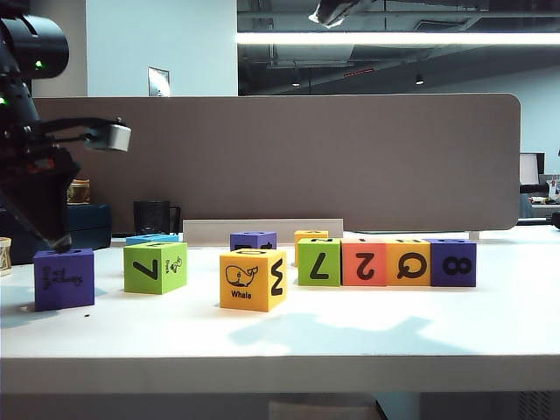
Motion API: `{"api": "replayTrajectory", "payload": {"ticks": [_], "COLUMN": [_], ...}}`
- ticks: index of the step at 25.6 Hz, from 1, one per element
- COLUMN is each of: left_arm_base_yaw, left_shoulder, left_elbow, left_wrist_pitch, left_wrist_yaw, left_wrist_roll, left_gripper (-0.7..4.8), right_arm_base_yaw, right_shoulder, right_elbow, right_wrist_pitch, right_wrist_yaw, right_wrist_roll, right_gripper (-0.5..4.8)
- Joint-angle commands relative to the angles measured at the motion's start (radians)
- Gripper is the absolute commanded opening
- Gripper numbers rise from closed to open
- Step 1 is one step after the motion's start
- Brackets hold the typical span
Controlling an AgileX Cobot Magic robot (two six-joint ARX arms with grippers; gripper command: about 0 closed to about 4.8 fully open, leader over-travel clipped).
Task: Select the appropriate blocks from the scattered letter blocks on the table and arrange them in a row to spell out "LEARNING".
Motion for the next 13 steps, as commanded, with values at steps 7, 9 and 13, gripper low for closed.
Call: {"api": "replayTrajectory", "payload": {"ticks": [7, 9, 13], "left_arm_base_yaw": [-0.002, -0.002, -0.002], "left_shoulder": [0.055, 0.066, 0.072], "left_elbow": [0.005, 0.005, 0.005], "left_wrist_pitch": [0.044, 0.047, 0.055], "left_wrist_yaw": [0.009, 0.009, 0.052], "left_wrist_roll": [0.005, 0.005, 0.004], "left_gripper": [3.97, 3.89, 2.93], "right_arm_base_yaw": [0.001, 0.000, 0.000], "right_shoulder": [-0.001, -0.001, -0.001], "right_elbow": [0.007, 0.007, 0.007], "right_wrist_pitch": [-0.010, -0.009, -0.005], "right_wrist_yaw": [-0.001, -0.001, 0.000], "right_wrist_roll": [-0.003, -0.003, -0.003], "right_gripper": [-0.02, -0.02, -0.02]}}
